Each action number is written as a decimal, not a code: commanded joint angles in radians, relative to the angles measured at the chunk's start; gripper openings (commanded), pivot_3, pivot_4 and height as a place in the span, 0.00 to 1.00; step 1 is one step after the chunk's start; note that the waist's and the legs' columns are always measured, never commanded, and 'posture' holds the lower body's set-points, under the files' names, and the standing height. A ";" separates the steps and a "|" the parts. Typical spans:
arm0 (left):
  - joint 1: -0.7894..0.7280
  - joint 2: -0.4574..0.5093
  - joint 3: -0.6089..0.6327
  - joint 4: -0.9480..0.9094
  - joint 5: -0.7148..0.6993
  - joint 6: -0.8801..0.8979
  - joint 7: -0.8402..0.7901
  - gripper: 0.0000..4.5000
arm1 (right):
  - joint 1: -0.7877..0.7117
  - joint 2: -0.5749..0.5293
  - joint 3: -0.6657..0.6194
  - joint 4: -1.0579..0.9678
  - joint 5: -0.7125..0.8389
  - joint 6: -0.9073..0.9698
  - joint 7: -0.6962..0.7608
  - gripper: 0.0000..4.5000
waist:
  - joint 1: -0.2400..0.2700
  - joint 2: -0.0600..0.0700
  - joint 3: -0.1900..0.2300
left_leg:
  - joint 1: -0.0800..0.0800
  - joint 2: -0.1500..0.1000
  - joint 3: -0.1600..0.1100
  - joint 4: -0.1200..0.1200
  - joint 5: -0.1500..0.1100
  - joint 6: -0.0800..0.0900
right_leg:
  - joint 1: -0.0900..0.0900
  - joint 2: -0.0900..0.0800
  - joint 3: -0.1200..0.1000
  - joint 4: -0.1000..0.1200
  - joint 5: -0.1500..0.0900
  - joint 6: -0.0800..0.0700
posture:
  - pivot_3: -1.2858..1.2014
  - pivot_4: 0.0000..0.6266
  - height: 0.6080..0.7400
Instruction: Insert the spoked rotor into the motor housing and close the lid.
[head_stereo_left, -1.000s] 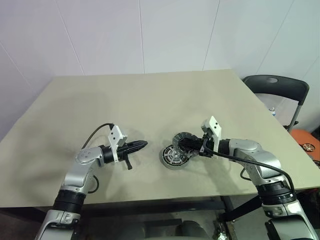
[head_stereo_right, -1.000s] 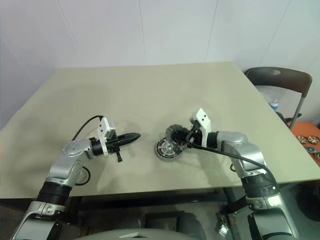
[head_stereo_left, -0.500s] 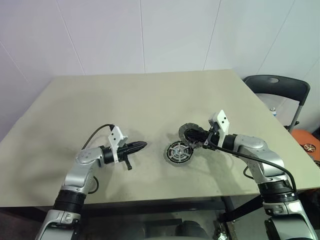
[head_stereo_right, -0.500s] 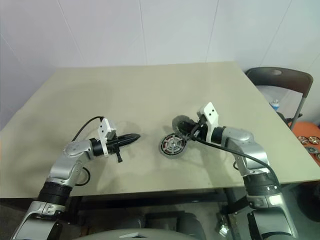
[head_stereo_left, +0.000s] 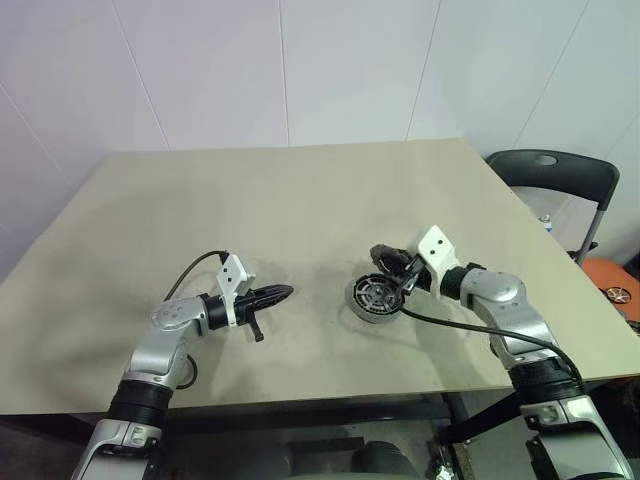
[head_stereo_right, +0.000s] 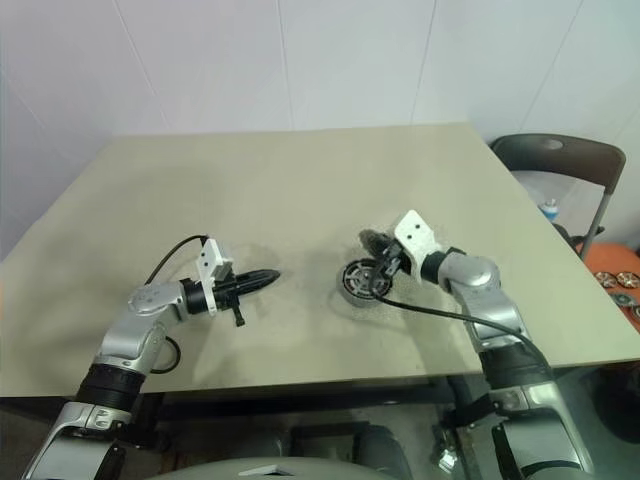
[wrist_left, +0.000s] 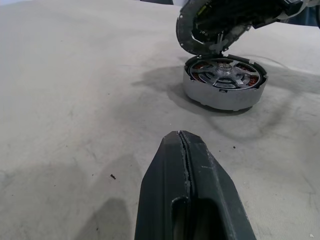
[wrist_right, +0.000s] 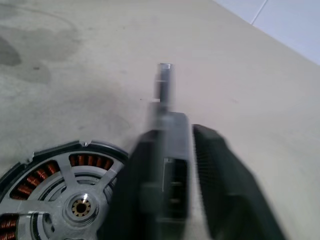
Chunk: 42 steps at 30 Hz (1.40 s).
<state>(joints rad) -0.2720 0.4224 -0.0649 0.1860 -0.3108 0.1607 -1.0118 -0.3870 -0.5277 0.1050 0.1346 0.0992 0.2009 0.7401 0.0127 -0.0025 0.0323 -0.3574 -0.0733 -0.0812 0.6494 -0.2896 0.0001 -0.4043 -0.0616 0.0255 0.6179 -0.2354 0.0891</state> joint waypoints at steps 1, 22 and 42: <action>-0.022 -0.001 0.003 -0.008 0.003 -0.022 0.001 0.00 | -0.003 0.014 0.012 -0.089 0.036 0.046 0.037 0.55 | -0.001 0.000 0.000 | 0.000 0.000 0.000 0.000 0.000 0.000 | 0.000 0.000 0.000 0.000 0.000 0.000 | 0.52 0.00 1.00; -0.021 -0.002 0.000 0.017 0.024 -0.030 0.013 0.00 | -0.057 0.034 -0.120 -0.079 0.297 0.347 0.037 0.70 | 0.001 0.000 0.000 | 0.000 0.000 0.000 0.000 0.000 0.000 | 0.000 0.000 0.000 0.001 0.000 0.000 | 0.52 0.00 1.00; -0.018 -0.005 0.009 0.012 0.021 -0.034 0.013 0.00 | 0.022 -0.024 0.114 -0.062 0.059 0.219 0.141 0.99 | 0.001 0.000 0.000 | 0.001 0.000 0.000 0.000 0.000 0.000 | 0.000 0.000 0.000 0.001 0.000 0.000 | 0.52 0.00 1.00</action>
<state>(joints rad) -0.2781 0.4105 -0.0658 0.2167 -0.2859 0.1426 -0.9998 -0.3630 -0.5338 0.1957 0.0687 0.1902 0.4255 0.8732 0.0134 -0.0027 0.0320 -0.3566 -0.0733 -0.0812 0.6495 -0.2898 0.0003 -0.4037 -0.0617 0.0251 0.6186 -0.2354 0.0892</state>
